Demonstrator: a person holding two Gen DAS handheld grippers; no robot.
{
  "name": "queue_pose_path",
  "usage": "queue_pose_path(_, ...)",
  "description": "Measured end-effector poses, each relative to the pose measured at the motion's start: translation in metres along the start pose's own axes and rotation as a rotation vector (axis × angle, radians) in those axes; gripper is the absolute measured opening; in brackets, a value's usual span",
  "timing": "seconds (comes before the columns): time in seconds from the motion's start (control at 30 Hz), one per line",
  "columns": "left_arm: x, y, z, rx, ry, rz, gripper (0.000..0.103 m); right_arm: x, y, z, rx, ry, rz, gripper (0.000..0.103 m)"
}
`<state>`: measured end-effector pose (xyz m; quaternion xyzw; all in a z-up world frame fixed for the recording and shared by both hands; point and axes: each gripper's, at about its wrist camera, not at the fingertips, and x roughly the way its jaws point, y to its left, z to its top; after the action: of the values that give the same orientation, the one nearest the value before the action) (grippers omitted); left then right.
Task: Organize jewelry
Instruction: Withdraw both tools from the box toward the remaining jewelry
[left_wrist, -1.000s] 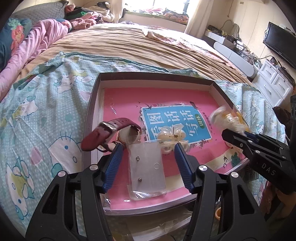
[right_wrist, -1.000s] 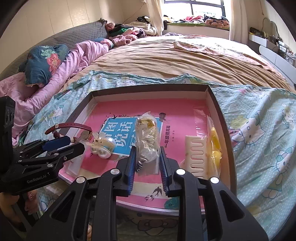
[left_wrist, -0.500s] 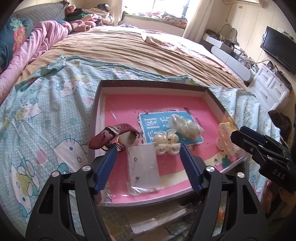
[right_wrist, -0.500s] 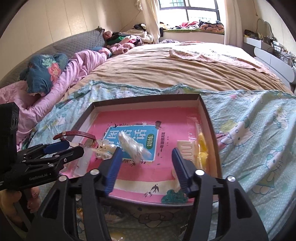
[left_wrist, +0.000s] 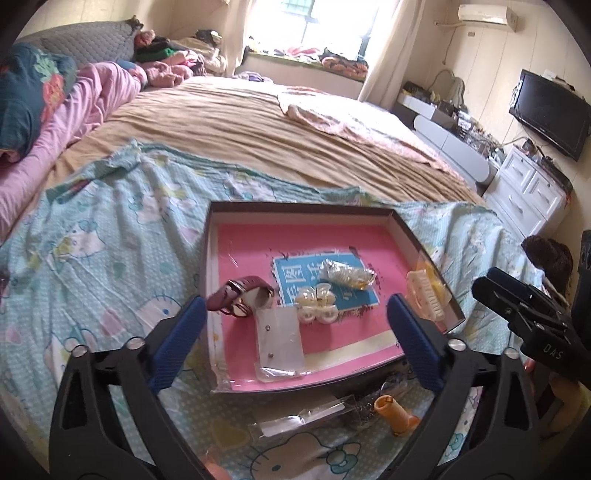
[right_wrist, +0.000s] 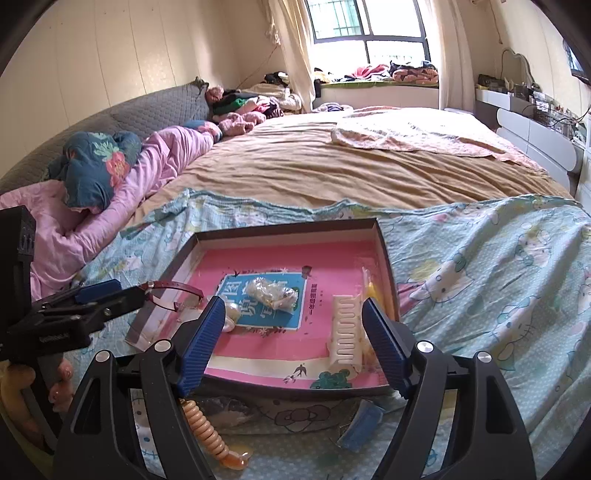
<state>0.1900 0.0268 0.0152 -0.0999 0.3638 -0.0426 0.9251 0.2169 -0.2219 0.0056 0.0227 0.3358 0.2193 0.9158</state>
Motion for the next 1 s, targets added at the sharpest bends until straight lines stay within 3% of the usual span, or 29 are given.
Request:
queue_pose_path(0.1,-0.009,0.003,0.002,-0.01,-0.02,0.008,0.093,-0.01,0.0,0.002,0.001,-0.024,-0.003,0.082)
queue_pose_path(0.5,-0.043,0.017,0.003,-0.045,-0.082,0.043,0.093,-0.039,0.009,0.001,-0.028,-0.063,0.015,0.083)
queue_pose_path(1.0,-0.061,0.011,-0.011,-0.014,-0.087,0.072,0.093,-0.058,0.031,-0.013,-0.081,-0.053,0.06,0.083)
